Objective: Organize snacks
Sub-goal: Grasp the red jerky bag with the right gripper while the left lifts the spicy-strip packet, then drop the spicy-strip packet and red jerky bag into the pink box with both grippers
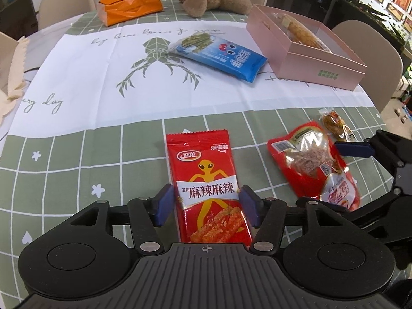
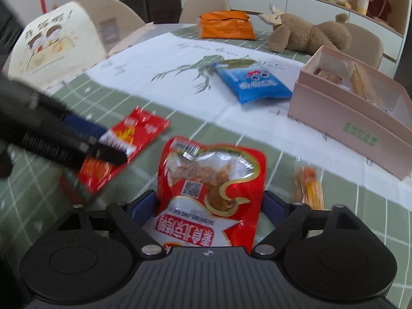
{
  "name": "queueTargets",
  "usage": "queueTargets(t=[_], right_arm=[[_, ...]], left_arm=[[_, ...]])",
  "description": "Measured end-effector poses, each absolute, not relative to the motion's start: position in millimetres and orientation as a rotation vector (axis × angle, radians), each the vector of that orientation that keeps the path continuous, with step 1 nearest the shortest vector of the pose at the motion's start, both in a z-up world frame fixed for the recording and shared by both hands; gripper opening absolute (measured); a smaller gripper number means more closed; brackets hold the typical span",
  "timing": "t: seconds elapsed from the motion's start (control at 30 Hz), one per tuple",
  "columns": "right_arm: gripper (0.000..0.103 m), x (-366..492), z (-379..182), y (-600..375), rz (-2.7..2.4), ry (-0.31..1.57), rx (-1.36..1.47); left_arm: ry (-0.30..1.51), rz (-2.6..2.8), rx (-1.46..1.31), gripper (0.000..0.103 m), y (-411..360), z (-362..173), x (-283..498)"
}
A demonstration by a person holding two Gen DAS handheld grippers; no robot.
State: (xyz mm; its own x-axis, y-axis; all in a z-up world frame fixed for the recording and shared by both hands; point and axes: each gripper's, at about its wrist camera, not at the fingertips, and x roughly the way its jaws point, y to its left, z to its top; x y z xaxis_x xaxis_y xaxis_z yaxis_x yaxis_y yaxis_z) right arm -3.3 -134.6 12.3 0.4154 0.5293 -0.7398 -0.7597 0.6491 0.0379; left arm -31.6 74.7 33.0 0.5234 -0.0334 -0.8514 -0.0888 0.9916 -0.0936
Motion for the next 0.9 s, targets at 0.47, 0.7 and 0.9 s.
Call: queueTargets(t=[0.47,0.7,0.9], right_arm=[[0.054,-9,32,-144,0.786,0.828,-0.298],[0.054,8,72,-200,0.672,0.743,-0.142],[0.055,19,85,-239,0.512,0.678,-0.116]], left_arm=[[1.065,-0.005,-0.030,0.075,59,31,-33],[1.068,0.001,0.013,0.058,50,30,-30],[1.030,-0.033,-0.064,0.050,52,39,-25]])
